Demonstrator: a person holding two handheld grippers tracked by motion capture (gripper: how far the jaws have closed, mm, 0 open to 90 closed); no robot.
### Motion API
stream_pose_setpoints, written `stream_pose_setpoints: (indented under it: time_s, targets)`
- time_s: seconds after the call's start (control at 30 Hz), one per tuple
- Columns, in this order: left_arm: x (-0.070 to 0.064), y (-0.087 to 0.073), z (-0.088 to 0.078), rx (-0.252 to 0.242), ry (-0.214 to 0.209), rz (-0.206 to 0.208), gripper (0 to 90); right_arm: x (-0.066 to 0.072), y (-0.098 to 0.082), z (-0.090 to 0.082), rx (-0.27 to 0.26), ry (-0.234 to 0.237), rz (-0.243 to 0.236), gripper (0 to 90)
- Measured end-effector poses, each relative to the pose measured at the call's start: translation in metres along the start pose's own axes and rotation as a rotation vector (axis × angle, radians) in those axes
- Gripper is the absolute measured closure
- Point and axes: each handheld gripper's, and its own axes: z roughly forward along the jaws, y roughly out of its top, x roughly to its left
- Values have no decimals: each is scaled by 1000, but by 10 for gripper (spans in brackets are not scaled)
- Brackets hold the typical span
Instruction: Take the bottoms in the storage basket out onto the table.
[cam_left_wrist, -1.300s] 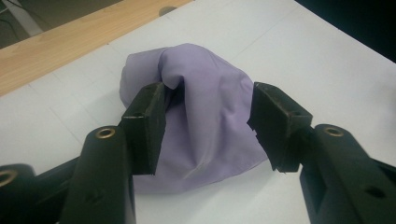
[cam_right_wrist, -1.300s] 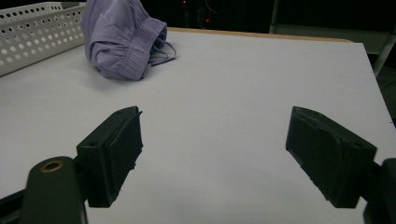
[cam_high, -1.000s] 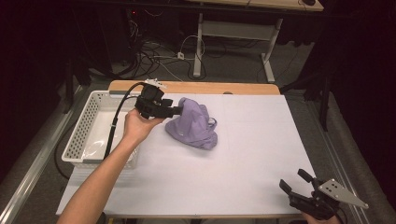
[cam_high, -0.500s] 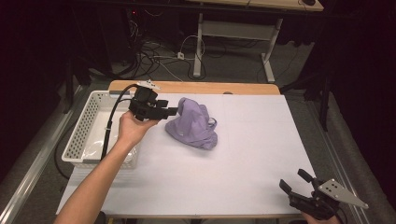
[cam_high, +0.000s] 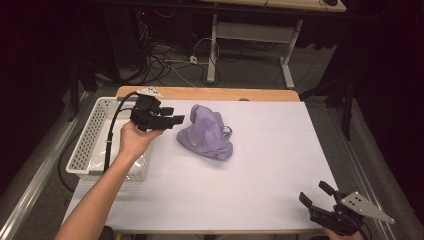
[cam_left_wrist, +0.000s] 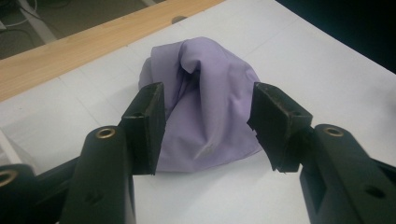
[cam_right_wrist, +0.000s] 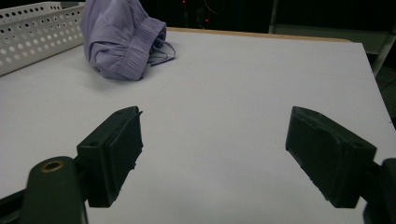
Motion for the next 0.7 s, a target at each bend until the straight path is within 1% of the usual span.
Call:
stream_pose_setpoints:
  time_s: [0.13,0.23,0.3,0.33,0.37,0.57,0.7]
  targets:
    - [1,-3,-2,3,4,-4,444,0,0,0,0,0,0,194]
    - [0,-4,-4,-1,10,1,444,0,0,0,0,0,0,194]
    - [-1,-4,-7,-2,18,11,444,0,0,0,0,-1,1,194]
    - [-3,-5,-8,4,33,27,444,0,0,0,0,0,-1,194]
    - [-3,-5,-9,5,36,32,444,0,0,0,1,0,-1,194]
    - [-3,-7,-11,0,37,31,444,0,0,0,0,-1,0,194]
    - [-1,-10,-13,-7,38,22,444,0,0,0,1,0,0,194]
